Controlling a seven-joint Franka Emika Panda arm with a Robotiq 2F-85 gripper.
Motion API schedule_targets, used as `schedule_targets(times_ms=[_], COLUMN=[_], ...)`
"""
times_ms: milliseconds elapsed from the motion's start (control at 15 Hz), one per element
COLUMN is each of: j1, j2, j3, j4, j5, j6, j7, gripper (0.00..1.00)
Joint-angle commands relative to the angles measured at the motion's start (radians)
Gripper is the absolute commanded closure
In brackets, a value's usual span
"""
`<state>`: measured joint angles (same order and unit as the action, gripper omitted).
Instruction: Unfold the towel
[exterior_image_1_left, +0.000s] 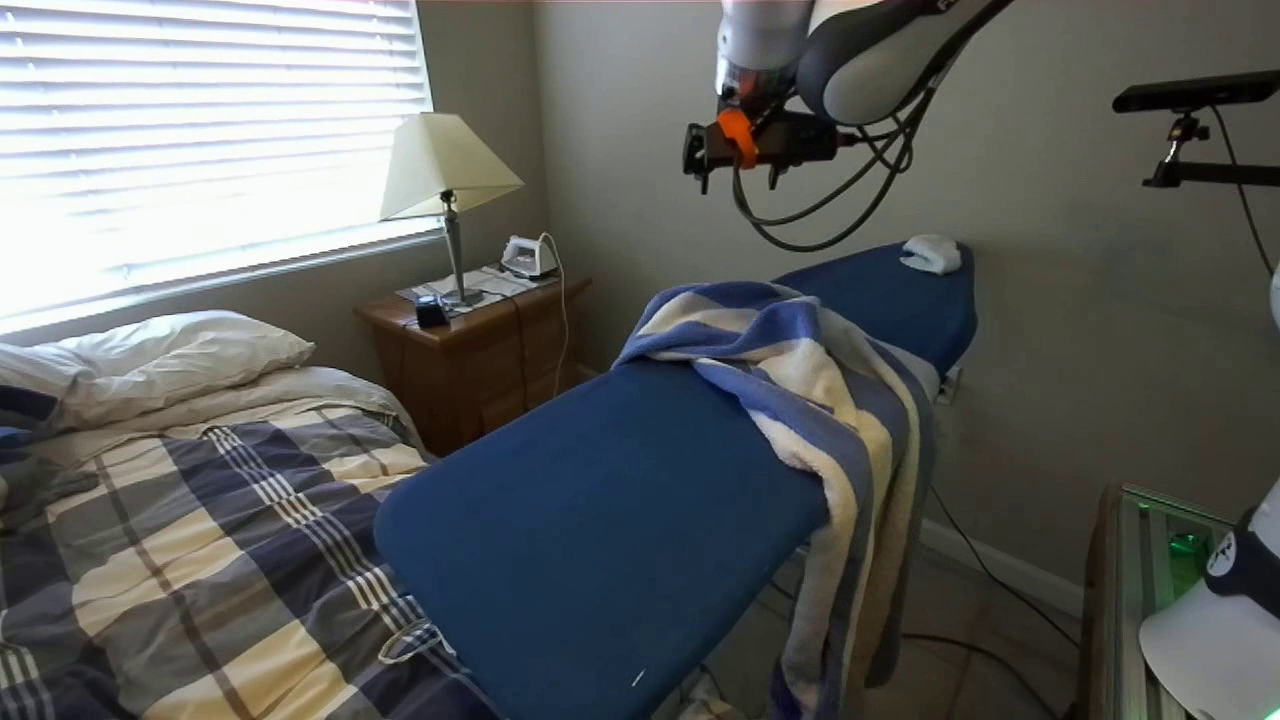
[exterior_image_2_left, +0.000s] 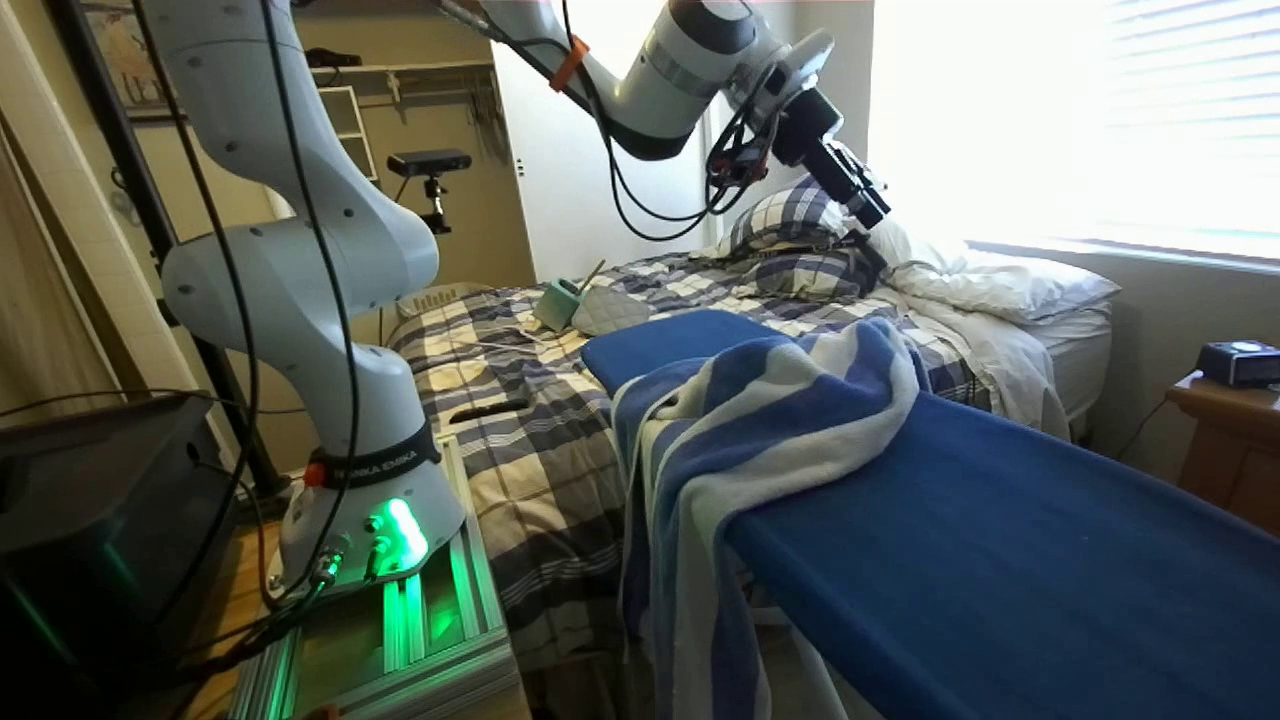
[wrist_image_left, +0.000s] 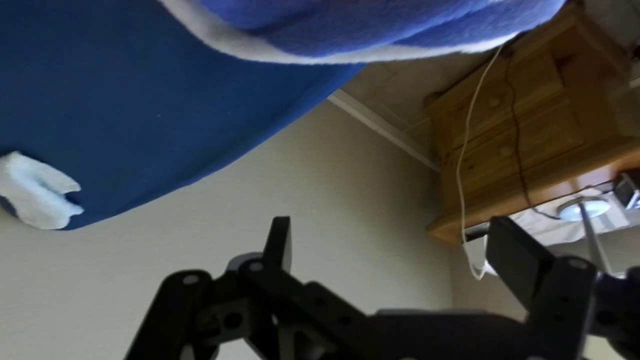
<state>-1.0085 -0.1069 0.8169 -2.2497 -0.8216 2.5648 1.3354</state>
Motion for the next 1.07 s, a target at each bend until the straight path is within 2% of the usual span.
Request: schedule_targets(times_ms=[0, 200, 267, 333, 400, 467, 533, 733, 800, 867, 1000], j1=[0.037, 0.08, 0.261, 0.31, 0.391, 0.258, 0.286, 0.275, 0.495, 0.53, 0.679], j2=[0.216, 0.321, 0.321, 0.335, 0.335, 0.377, 0.376, 0.377, 0.325, 0.331, 0.34], j3=[0.066, 0.102, -0.07, -0.107, -0.181, -0.029, -0.048, -0.016, -0.241, -0.277, -0.437], j4=[0.098, 0.098, 0.091, 0.09, 0.088, 0.101, 0.103, 0.136, 0.142, 0.158, 0.179], j5=[-0.009, 0.023, 0.101, 0.164, 0.261, 0.271, 0.337, 0.442, 0.553, 0.575, 0.593], j6=[-0.026, -0.02, -0.005, -0.003, -0.017, -0.08, -0.127, -0.326, -0.35, -0.391, -0.429], j7=[-0.043, -0.096, -0.167, -0.231, -0.318, -0.348, -0.416, -0.553, -0.644, -0.677, -0.731], gripper=[0.0, 0.0, 0.0, 0.0, 0.0, 0.0, 0.0, 0.0, 0.0, 0.0, 0.0])
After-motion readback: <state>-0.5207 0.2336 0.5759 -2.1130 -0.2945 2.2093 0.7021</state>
